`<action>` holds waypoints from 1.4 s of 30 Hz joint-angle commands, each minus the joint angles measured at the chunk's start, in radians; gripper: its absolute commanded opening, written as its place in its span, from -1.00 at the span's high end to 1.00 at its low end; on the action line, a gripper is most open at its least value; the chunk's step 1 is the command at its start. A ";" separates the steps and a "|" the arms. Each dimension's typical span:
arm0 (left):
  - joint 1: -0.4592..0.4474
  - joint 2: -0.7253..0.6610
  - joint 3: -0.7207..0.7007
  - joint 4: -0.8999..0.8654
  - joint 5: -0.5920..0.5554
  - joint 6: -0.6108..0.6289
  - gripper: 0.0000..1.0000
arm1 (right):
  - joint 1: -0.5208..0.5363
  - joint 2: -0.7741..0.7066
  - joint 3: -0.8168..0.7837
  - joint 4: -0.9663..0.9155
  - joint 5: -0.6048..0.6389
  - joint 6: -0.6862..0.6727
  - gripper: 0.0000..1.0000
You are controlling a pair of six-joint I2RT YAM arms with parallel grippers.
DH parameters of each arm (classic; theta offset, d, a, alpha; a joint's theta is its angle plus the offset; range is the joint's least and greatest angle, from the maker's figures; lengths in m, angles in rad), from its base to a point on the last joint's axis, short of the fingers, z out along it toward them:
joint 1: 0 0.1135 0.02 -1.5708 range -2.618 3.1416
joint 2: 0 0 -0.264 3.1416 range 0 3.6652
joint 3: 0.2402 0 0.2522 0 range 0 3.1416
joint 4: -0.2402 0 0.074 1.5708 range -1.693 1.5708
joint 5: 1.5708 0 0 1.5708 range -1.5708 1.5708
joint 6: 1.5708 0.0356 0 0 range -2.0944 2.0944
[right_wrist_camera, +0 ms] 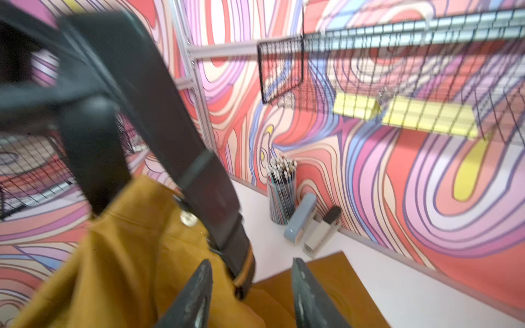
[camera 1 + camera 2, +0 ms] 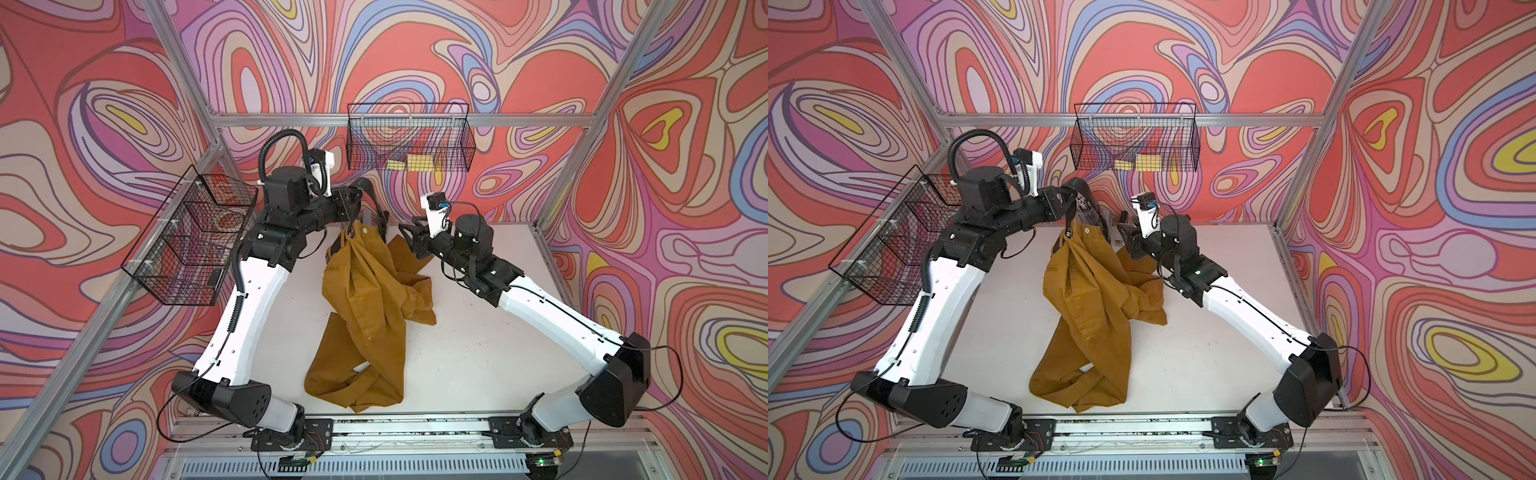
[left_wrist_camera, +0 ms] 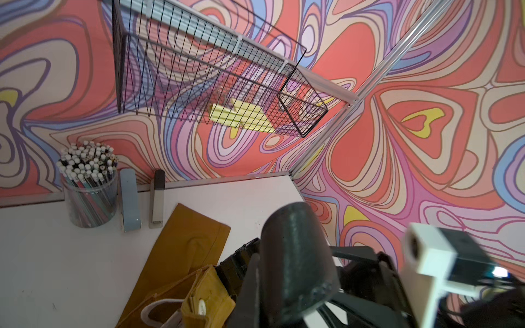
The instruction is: Remove the belt from the trousers
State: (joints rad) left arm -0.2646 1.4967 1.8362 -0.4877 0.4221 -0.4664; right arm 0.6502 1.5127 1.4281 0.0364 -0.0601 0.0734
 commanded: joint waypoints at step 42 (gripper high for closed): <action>0.004 0.000 0.032 0.022 -0.007 -0.004 1.00 | 0.039 0.283 0.324 -0.166 -0.029 -0.056 0.40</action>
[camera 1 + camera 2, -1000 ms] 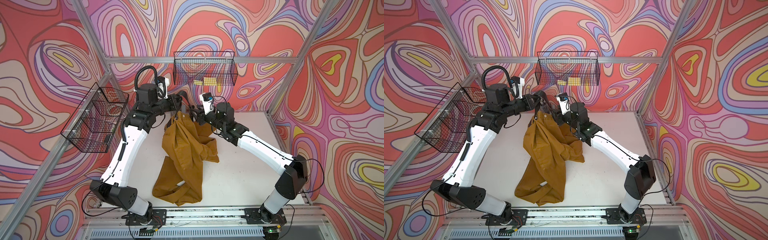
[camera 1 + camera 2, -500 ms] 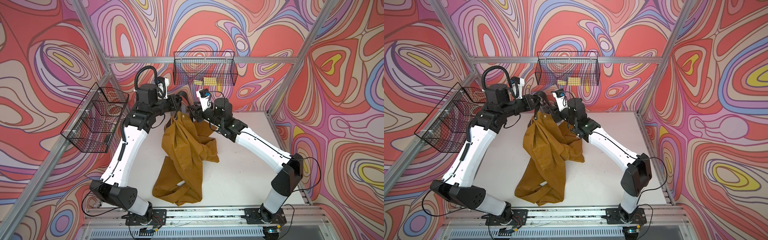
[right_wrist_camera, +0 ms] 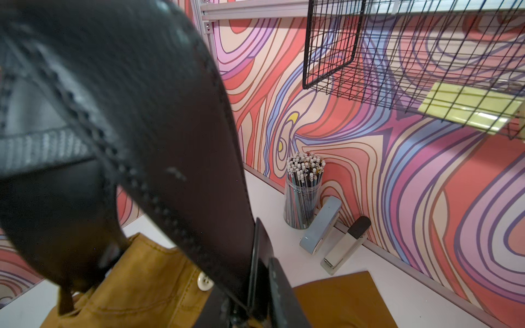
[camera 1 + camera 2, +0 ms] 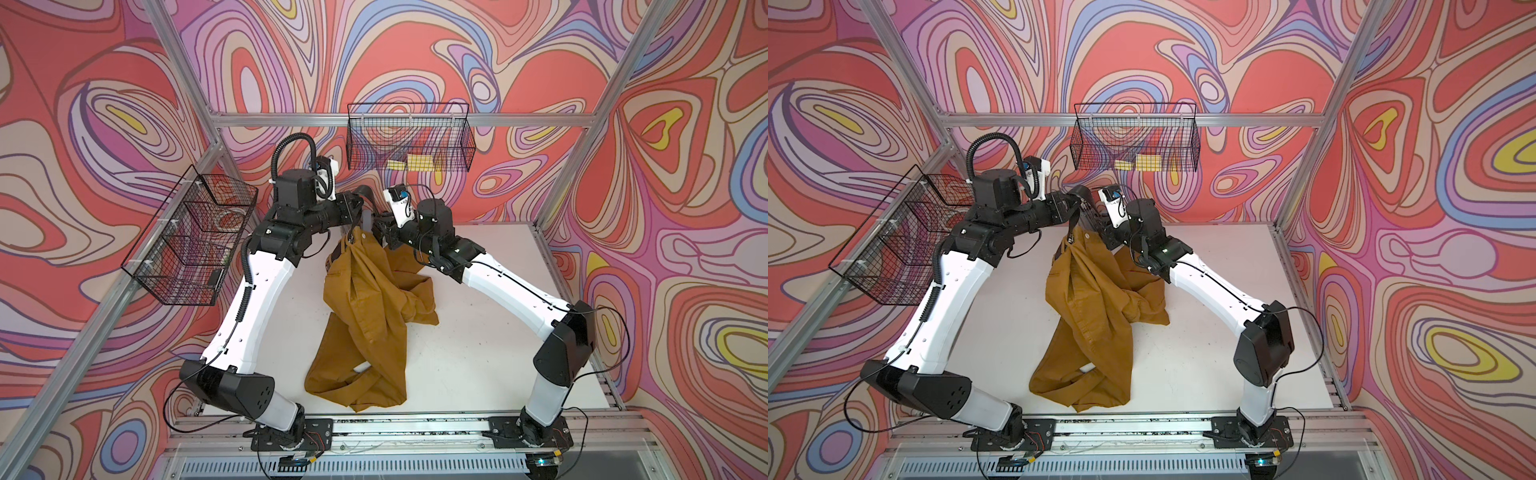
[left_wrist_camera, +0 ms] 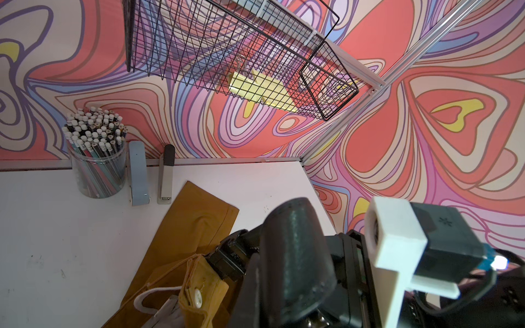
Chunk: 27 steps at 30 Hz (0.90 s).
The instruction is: Remove the belt from the trousers
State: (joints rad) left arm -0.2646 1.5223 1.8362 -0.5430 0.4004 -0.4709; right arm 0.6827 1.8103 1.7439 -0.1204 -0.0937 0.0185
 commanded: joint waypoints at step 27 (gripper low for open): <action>0.002 -0.014 0.035 0.051 0.008 0.004 1.00 | 0.006 -0.053 0.003 -0.025 0.008 -0.007 0.79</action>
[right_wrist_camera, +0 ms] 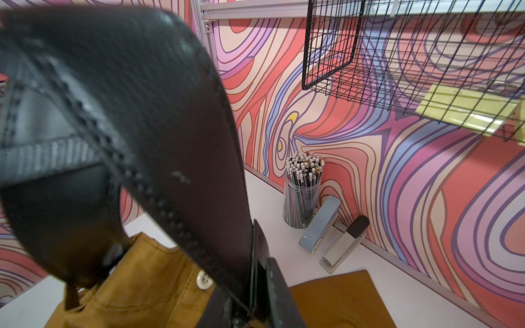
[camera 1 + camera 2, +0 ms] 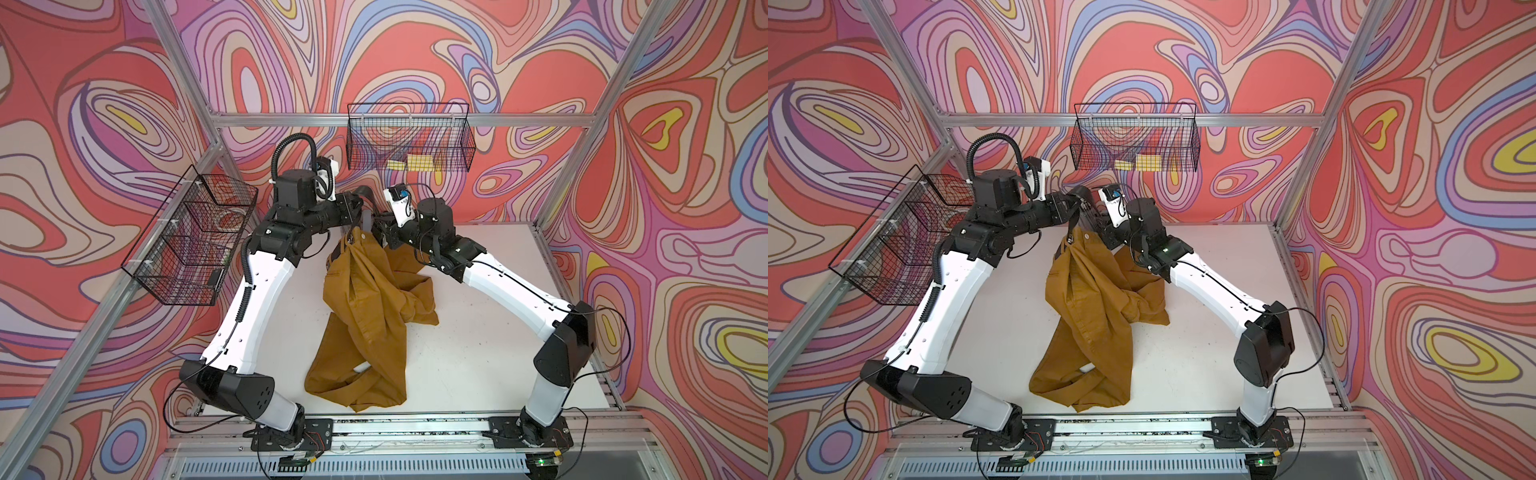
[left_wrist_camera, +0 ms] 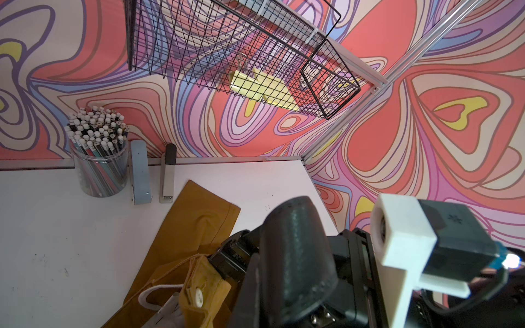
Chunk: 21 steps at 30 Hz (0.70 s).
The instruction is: Remove the belt from the trousers
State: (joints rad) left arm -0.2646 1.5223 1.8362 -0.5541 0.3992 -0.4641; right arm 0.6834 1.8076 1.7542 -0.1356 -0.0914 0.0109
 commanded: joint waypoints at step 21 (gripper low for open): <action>0.002 0.001 0.034 0.056 0.011 -0.023 1.00 | 0.005 -0.057 -0.004 -0.047 0.004 -0.026 0.39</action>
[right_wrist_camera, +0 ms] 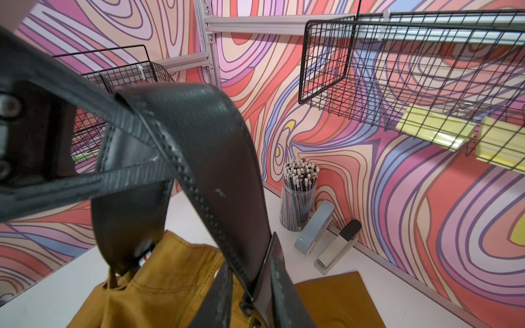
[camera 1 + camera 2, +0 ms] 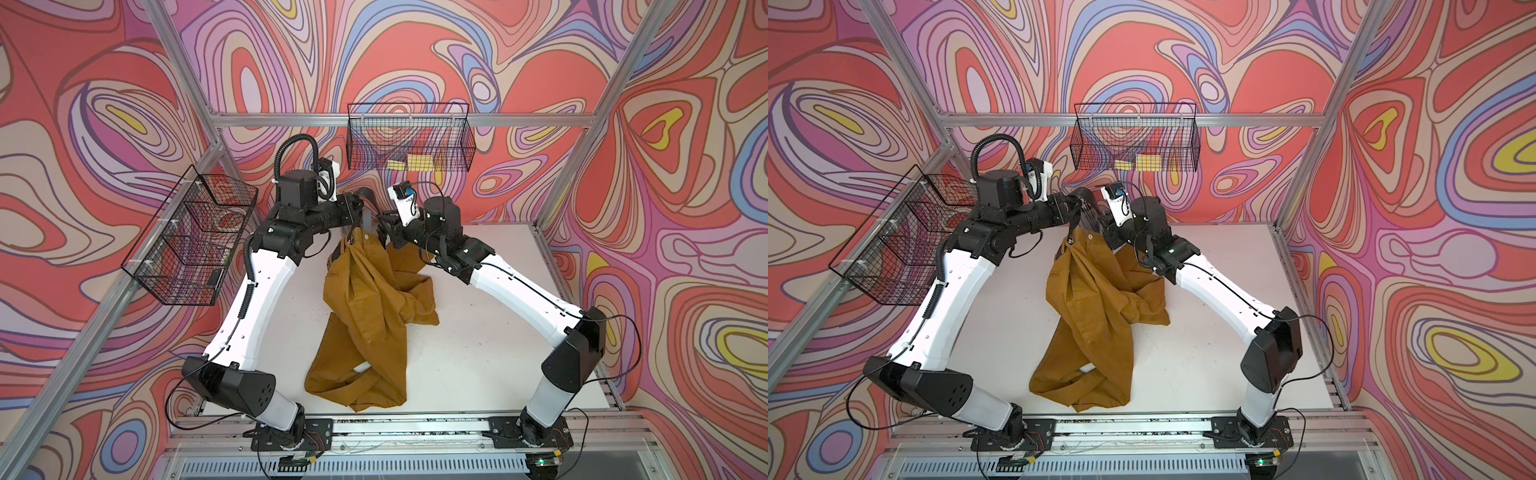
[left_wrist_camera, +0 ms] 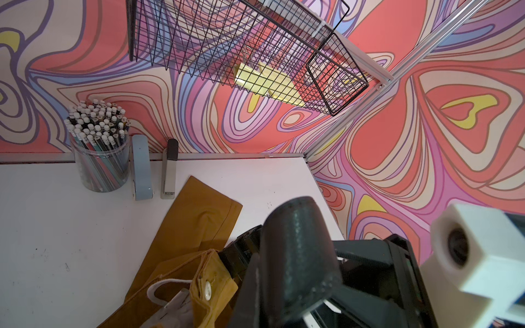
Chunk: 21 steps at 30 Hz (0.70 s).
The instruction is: Remove the belt from the trousers
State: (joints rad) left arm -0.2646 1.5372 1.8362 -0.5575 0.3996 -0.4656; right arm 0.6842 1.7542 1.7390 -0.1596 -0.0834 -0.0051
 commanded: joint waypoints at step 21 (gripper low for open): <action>-0.004 -0.023 0.021 0.059 0.009 -0.027 1.00 | 0.005 0.057 0.054 -0.051 -0.031 0.003 0.37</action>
State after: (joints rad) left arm -0.2649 1.5372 1.8362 -0.5575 0.3985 -0.4686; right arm 0.6842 1.7920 1.7641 -0.1978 -0.1055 -0.0086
